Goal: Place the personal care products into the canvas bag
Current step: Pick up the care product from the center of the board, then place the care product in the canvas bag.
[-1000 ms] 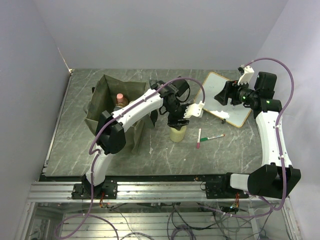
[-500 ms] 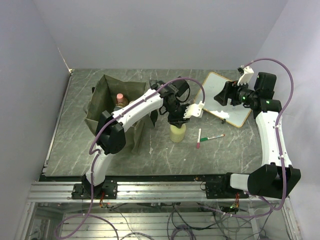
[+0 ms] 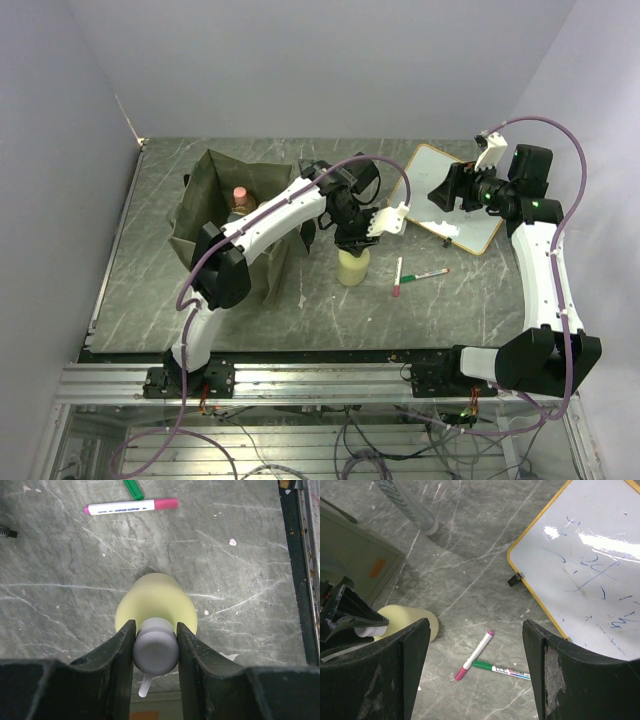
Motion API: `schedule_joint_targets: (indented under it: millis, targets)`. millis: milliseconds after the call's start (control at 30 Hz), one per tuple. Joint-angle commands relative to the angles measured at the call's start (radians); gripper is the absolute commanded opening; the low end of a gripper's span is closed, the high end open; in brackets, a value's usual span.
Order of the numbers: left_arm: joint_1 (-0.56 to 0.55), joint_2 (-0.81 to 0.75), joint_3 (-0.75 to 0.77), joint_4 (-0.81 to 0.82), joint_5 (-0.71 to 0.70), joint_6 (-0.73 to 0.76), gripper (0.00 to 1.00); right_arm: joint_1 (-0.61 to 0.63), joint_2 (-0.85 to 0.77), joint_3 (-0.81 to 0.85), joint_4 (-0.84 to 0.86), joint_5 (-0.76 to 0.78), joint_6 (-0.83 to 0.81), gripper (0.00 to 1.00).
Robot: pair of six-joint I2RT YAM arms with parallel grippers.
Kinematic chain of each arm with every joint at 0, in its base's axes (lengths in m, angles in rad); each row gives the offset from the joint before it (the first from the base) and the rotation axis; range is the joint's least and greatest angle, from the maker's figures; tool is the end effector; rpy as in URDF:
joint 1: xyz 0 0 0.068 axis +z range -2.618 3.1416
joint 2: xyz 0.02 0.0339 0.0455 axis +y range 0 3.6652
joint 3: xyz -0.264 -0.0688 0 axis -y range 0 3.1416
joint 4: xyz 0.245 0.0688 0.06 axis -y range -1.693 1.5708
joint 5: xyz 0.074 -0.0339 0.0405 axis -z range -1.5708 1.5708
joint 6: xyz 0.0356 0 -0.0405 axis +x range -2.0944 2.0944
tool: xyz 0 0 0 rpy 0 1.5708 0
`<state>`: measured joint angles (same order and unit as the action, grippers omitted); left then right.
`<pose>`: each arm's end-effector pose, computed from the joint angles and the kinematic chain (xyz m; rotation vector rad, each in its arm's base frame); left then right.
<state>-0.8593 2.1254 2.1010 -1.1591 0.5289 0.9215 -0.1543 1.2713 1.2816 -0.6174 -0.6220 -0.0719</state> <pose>0.2769 -0.3487 0.2950 2.1540 1.5617 -0.7029 0.2710 -0.0212 0.3695 -0.2622 2.0809 0.5385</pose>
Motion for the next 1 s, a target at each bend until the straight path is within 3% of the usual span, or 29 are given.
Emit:
schedule_joint_targets:
  millis: [0, 500, 967]
  targets:
    - [-0.011, -0.124, 0.072, 0.017, 0.017, -0.021, 0.07, -0.007, 0.008, 0.016, -0.002, -0.015, -0.017, 0.74]
    - [-0.011, -0.267, 0.074, -0.037, -0.015, 0.016, 0.07, 0.027, 0.042, 0.066, -0.035, -0.004, -0.078, 0.76]
    - [-0.010, -0.351, 0.224, -0.071, -0.016, -0.025, 0.07, 0.146, 0.118, 0.208, -0.150, 0.022, -0.220, 0.80]
